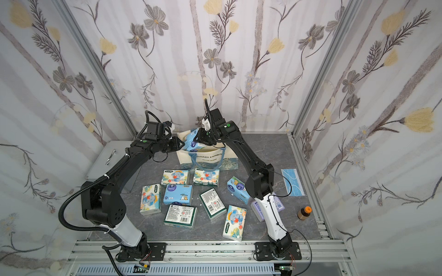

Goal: Put tissues into the canvas bag
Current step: Place the pack of facial tissues in the canvas bag.

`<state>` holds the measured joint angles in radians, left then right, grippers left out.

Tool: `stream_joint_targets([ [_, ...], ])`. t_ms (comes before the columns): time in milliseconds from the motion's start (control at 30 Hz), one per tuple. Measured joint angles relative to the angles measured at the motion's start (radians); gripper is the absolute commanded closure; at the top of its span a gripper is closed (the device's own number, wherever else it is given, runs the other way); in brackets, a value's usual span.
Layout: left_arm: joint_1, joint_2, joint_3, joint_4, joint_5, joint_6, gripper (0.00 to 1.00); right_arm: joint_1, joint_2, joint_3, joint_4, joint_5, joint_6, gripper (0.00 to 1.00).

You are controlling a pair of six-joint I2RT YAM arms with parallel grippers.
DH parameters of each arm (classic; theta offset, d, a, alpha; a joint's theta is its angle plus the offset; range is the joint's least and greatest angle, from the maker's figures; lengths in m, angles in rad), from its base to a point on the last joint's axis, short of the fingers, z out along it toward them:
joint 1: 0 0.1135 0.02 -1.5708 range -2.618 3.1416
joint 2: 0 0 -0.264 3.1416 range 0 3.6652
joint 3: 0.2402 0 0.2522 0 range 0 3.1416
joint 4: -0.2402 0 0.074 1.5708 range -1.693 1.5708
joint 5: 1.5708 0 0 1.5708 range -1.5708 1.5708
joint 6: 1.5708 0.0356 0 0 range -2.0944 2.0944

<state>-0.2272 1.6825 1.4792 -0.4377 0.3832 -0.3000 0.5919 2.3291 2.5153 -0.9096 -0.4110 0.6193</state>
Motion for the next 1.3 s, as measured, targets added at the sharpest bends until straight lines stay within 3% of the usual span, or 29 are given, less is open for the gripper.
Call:
stream_joint_targets([
  [167,0.0,0.0,0.0,0.001,0.048,-0.01,1.0,0.004,-0.043,-0.064,-0.031,0.111,0.001,0.59],
  [367,-0.008,0.006,-0.013,0.03,0.127,-0.035,1.0,0.003,-0.057,-0.079,-0.037,0.174,0.022,0.57],
  [867,-0.089,0.052,-0.043,0.135,0.244,-0.096,1.0,0.012,-0.005,-0.079,-0.053,0.185,0.042,0.54],
  [933,-0.09,0.055,-0.043,0.135,0.249,-0.096,1.0,0.012,0.001,-0.079,-0.05,0.182,0.042,0.46],
  [1067,-0.086,0.067,-0.026,0.116,0.243,-0.092,1.0,0.011,0.01,-0.079,-0.031,0.171,0.043,0.17],
  [1167,-0.074,0.07,-0.009,0.103,0.229,-0.089,0.89,0.004,0.018,-0.079,0.0,0.161,0.042,0.09],
  [1300,-0.058,0.069,-0.006,0.068,0.218,-0.085,0.52,0.004,0.026,-0.078,0.062,0.098,0.053,0.08],
])
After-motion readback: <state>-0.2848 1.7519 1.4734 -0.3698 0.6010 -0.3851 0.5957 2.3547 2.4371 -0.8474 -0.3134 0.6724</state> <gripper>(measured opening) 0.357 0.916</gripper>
